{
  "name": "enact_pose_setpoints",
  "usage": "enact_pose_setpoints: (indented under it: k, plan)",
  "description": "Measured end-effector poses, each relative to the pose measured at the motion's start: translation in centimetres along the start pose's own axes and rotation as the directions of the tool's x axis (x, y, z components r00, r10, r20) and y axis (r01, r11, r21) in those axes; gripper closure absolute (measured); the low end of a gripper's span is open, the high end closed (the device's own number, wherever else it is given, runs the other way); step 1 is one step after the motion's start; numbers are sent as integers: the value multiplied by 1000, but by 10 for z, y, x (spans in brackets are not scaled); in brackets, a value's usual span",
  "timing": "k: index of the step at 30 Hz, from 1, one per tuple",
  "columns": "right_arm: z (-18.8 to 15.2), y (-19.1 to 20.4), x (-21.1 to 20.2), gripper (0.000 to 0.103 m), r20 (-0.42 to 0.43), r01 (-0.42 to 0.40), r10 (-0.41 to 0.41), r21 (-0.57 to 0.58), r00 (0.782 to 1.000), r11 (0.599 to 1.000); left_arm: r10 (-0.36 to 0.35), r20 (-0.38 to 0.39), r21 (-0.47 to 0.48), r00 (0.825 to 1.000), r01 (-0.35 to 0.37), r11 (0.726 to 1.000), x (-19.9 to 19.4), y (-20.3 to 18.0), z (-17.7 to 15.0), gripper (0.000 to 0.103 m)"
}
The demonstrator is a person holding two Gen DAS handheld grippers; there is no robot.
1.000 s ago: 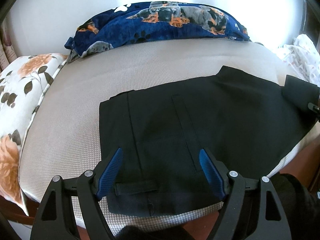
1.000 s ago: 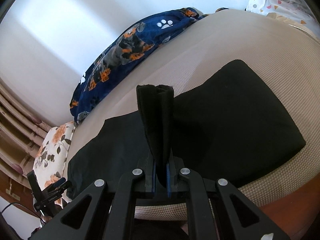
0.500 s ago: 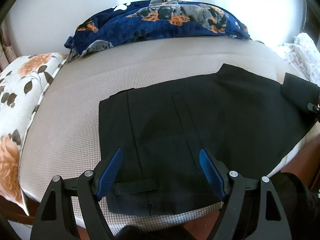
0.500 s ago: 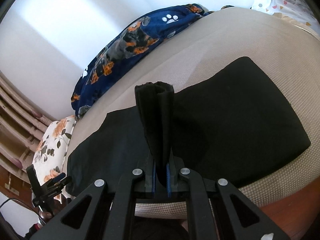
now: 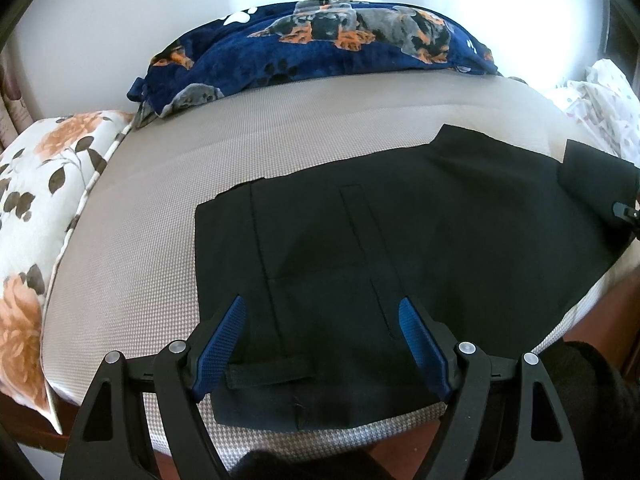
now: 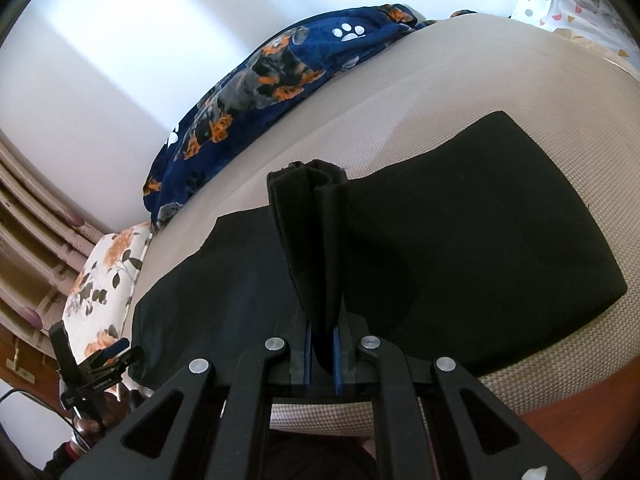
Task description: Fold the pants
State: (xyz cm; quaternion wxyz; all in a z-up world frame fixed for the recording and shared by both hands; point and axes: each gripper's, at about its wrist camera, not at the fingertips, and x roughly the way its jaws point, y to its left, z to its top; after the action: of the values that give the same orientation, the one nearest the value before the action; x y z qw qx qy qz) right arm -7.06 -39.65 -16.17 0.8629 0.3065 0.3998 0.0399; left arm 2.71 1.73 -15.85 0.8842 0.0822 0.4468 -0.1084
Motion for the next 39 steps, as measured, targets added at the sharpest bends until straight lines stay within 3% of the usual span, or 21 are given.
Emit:
enact_pose_setpoints:
  k: [39]
  plan:
    - [-6,9,5,93,-6,7,-7,-26,1000,1000,26,-16,24,1000,-25,999,5,-9,-1,24]
